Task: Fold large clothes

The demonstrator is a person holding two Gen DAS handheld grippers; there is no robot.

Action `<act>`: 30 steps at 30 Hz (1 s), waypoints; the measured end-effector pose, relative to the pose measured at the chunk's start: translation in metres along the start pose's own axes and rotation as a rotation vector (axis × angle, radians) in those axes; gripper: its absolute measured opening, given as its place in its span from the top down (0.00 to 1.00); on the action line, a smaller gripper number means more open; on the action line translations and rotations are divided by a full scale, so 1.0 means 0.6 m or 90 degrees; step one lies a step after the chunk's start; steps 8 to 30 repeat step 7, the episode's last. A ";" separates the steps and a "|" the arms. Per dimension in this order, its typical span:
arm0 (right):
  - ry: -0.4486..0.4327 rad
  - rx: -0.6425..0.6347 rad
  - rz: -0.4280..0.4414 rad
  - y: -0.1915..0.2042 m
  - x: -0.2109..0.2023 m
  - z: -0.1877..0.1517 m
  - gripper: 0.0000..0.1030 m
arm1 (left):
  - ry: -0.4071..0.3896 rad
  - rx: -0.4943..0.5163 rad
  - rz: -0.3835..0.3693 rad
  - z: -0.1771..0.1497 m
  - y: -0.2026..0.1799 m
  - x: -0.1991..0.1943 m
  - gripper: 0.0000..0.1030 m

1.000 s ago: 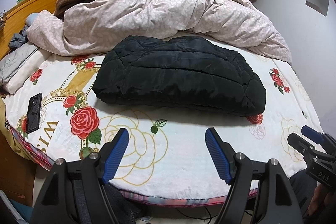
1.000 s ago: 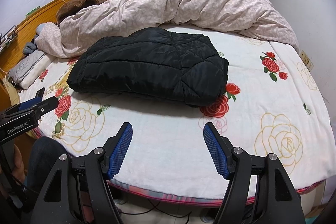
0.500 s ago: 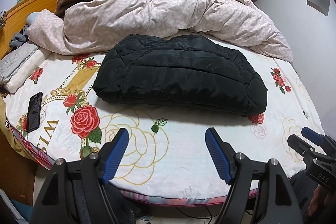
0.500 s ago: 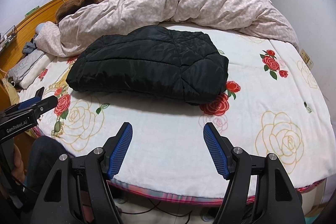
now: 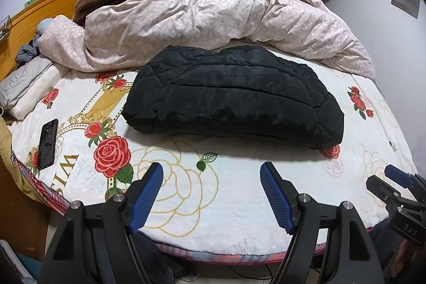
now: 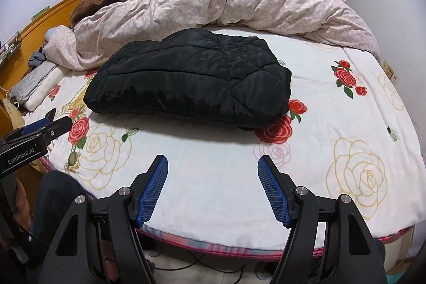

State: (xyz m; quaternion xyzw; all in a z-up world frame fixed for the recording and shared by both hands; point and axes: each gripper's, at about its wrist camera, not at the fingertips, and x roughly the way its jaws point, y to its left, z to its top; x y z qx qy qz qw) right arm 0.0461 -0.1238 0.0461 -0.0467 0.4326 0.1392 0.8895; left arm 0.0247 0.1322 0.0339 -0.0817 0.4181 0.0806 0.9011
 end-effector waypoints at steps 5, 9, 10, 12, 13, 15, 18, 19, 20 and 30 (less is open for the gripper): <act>0.000 0.000 0.001 0.001 0.001 -0.001 0.32 | -0.002 -0.004 -0.003 0.001 -0.003 0.000 0.25; 0.000 0.000 0.001 0.000 0.000 -0.001 0.32 | 0.003 -0.005 -0.003 0.000 -0.005 0.001 0.25; 0.000 0.000 0.001 0.000 0.000 -0.001 0.32 | 0.003 -0.005 -0.003 0.000 -0.005 0.001 0.25; 0.000 0.000 0.001 0.000 0.000 -0.001 0.32 | 0.003 -0.005 -0.003 0.000 -0.005 0.001 0.25; 0.000 0.000 0.001 0.000 0.000 -0.001 0.32 | 0.003 -0.005 -0.003 0.000 -0.005 0.001 0.25; 0.000 0.000 0.001 0.000 0.000 -0.001 0.32 | 0.003 -0.005 -0.003 0.000 -0.005 0.001 0.25; 0.000 0.000 0.001 0.000 0.000 -0.001 0.32 | 0.003 -0.005 -0.003 0.000 -0.005 0.001 0.25; 0.000 0.000 0.001 0.000 0.000 -0.001 0.32 | 0.003 -0.005 -0.003 0.000 -0.005 0.001 0.25; 0.000 0.000 0.001 0.000 0.000 -0.001 0.32 | 0.003 -0.005 -0.003 0.000 -0.005 0.001 0.25; 0.000 0.000 0.001 0.000 0.000 -0.001 0.32 | 0.003 -0.005 -0.003 0.000 -0.005 0.001 0.25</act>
